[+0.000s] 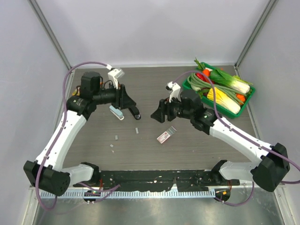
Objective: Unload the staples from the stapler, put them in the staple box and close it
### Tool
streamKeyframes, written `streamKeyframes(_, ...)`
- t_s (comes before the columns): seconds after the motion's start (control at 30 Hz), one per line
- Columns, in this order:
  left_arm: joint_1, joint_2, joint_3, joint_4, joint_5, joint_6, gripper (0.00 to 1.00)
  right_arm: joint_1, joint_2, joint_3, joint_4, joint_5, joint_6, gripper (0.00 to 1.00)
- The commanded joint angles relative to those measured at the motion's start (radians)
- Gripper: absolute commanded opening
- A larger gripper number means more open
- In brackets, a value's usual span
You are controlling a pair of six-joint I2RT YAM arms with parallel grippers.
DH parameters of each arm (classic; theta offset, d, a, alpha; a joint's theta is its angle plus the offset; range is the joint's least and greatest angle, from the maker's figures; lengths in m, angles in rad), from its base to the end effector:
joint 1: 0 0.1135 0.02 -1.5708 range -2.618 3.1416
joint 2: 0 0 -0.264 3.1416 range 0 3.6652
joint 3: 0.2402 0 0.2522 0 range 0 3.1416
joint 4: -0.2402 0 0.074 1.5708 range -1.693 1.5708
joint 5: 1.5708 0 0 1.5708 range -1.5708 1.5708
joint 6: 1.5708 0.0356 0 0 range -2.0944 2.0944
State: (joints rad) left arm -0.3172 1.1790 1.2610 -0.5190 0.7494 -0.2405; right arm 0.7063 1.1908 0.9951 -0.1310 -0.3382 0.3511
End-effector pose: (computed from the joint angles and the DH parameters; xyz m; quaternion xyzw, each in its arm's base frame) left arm 0.2291 -0.1007 0.3950 0.2265 0.7769 -0.4344 0.3955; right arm 0.2022 0.1881 0.3354 -0.2380 0.7712 0.4078 0.4270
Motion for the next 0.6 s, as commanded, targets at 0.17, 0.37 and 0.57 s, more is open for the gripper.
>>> streamKeyframes(0.17, 0.036, 0.168, 0.012, -0.357, -0.199, 0.406, 0.37, 0.007, 0.082, -0.004, -0.091, 0.154, -0.054, 0.65)
streamKeyframes(0.37, 0.112, 0.097, -0.011, -0.288, -0.183, 0.359, 0.41, 0.163, 0.289, 0.033, -0.088, 0.376, -0.021, 0.71)
streamKeyframes(0.57, 0.170, 0.061, -0.015, -0.340, -0.222, 0.382, 0.53, 0.300, 0.519, 0.171, -0.087, 0.577, 0.038, 0.73)
